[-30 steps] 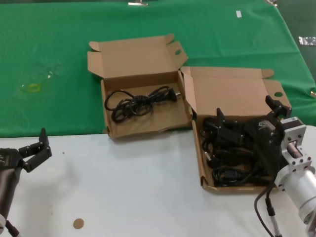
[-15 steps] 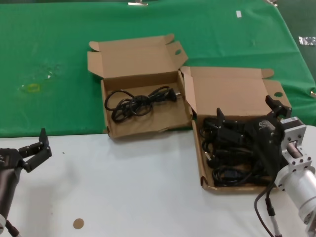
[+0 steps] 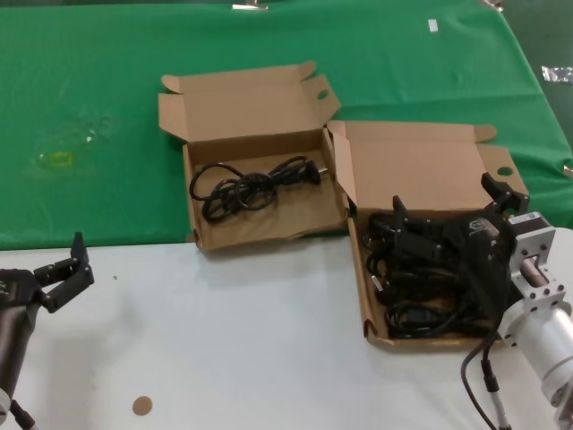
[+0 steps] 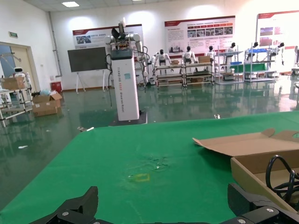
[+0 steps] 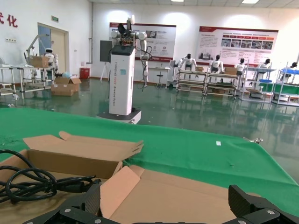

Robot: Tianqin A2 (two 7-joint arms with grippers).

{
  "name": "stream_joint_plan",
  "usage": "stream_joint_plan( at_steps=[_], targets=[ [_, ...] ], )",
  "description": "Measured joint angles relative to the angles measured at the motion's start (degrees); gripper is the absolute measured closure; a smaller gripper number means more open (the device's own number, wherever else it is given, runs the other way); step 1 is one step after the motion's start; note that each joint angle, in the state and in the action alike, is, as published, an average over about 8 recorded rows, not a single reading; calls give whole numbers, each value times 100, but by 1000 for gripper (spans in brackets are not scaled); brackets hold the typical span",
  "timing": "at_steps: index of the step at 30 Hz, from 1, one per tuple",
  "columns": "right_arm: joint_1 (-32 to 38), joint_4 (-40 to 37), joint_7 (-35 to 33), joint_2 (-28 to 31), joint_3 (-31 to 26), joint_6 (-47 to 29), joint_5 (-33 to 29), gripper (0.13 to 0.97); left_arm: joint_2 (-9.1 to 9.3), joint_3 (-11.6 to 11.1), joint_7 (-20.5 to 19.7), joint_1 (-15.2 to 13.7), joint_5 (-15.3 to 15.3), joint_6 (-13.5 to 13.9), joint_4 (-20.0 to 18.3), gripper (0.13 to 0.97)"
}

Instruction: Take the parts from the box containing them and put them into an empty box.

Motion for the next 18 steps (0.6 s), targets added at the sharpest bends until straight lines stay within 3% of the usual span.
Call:
stream_joint_plan(
  at_steps=[18],
  targets=[
    [0, 0, 0, 0, 0, 0, 0, 129, 0, 0, 0, 0, 0, 0, 0, 132]
  ],
)
